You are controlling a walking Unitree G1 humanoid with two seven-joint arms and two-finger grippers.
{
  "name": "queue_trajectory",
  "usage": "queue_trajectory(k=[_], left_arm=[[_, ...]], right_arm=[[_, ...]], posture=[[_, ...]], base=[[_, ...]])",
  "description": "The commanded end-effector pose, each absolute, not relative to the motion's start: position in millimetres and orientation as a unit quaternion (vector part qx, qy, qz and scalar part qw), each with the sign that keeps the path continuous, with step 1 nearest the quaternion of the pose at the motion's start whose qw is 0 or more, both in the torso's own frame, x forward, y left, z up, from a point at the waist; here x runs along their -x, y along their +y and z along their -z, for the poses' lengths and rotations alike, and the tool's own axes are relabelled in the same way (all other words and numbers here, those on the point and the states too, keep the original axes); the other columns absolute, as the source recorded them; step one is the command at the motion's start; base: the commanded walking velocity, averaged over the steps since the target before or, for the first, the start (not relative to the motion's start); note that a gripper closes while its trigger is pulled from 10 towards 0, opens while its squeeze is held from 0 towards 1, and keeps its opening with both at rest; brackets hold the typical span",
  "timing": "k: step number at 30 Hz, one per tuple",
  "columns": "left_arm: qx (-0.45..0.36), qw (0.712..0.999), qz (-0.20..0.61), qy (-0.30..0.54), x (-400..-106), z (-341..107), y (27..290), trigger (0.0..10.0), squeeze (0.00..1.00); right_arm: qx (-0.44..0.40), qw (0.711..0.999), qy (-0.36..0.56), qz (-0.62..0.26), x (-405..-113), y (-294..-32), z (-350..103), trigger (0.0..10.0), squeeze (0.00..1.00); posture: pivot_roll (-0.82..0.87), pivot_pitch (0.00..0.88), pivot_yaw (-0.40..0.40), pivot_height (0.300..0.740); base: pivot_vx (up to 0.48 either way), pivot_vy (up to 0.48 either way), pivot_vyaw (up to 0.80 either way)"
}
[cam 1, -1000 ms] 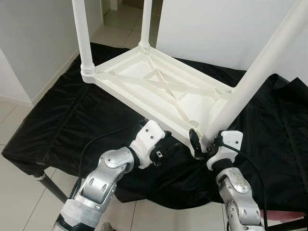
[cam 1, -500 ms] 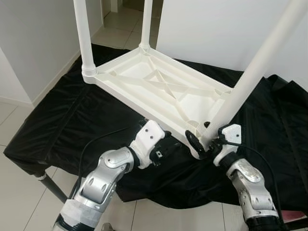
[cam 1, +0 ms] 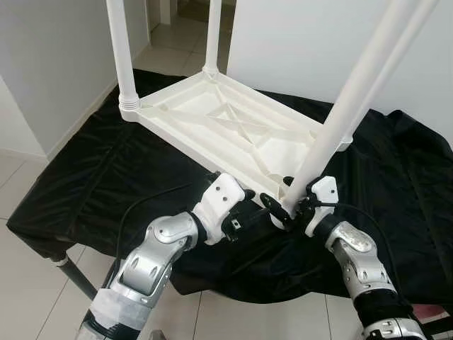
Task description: Building children table
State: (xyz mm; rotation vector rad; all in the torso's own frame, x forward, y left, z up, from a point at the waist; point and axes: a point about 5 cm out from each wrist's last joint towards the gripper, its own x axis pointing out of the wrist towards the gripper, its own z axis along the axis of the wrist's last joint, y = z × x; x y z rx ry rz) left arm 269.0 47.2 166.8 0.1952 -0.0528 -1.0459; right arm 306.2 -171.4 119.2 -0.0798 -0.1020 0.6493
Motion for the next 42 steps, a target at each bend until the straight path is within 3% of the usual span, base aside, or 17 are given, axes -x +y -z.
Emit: queue_trajectory(k=[1, 2, 4, 9, 10, 19, 20, 21, 31, 42], left_arm=[[-0.089, 0.859, 0.503, -0.024, -267.5, -166.0, 45.8, 10.0, 0.00], [-0.088, 0.859, 0.504, -0.024, -267.0, -165.8, 45.9, 10.0, 0.00], [-0.088, 0.858, 0.505, -0.023, -266.1, -165.3, 45.9, 10.0, 0.00], [-0.088, 0.858, 0.505, -0.022, -266.3, -165.2, 46.0, 10.0, 0.00], [-0.088, 0.858, 0.506, -0.022, -266.0, -164.9, 45.7, 10.0, 0.00], [-0.086, 0.855, 0.510, -0.020, -265.5, -163.9, 44.0, 10.0, 0.00], [-0.085, 0.855, 0.511, -0.020, -265.4, -163.8, 43.9, 10.0, 0.00], [-0.085, 0.855, 0.510, -0.020, -265.3, -163.8, 44.0, 10.0, 0.00], [-0.084, 0.857, 0.509, -0.019, -264.4, -163.0, 44.9, 10.0, 0.00], [-0.083, 0.856, 0.510, -0.017, -262.6, -162.0, 46.0, 10.0, 0.00]], right_arm=[[0.044, 0.942, -0.040, -0.332, -306.5, -168.5, -114.3, 10.0, 0.00], [0.044, 0.941, -0.040, -0.333, -305.3, -168.4, -112.9, 4.9, 0.00], [0.039, 0.939, -0.039, -0.339, -303.0, -168.0, -110.3, 2.0, 0.00], [0.039, 0.938, -0.042, -0.342, -304.5, -168.2, -108.8, 2.0, 0.00], [0.038, 0.938, -0.042, -0.342, -303.5, -169.6, -108.1, 0.0, 0.00], [0.034, 0.941, -0.043, -0.334, -300.6, -175.3, -108.1, 0.0, 0.00], [0.032, 0.943, -0.045, -0.328, -300.1, -176.2, -108.8, 6.4, 0.00], [0.030, 0.945, -0.046, -0.323, -299.5, -176.7, -109.6, 10.0, 0.00], [0.010, 0.960, -0.067, -0.272, -296.0, -178.2, -114.2, 10.0, 0.00], [-0.042, 0.992, -0.086, -0.085, -275.3, -170.5, -112.8, 10.0, 0.00]], posture=[[0.04, 0.000, -0.077, 0.740], [0.04, 0.000, -0.077, 0.740], [0.04, 0.001, -0.076, 0.740], [0.04, 0.001, -0.076, 0.740], [0.04, 0.002, -0.074, 0.740], [0.03, 0.005, -0.072, 0.740], [0.03, 0.005, -0.072, 0.740], [0.03, 0.005, -0.072, 0.740], [0.03, 0.010, -0.077, 0.740], [0.02, 0.018, -0.073, 0.740]], base=[[0.000, 0.000, 0.00], [0.000, 0.000, 0.00], [0.000, 0.000, 0.00], [0.000, 0.000, 0.00], [0.000, 0.000, 0.00], [0.000, 0.000, 0.00], [0.000, 0.000, 0.00], [0.000, 0.000, 0.00], [0.000, 0.000, 0.00], [0.000, 0.000, 0.00]])
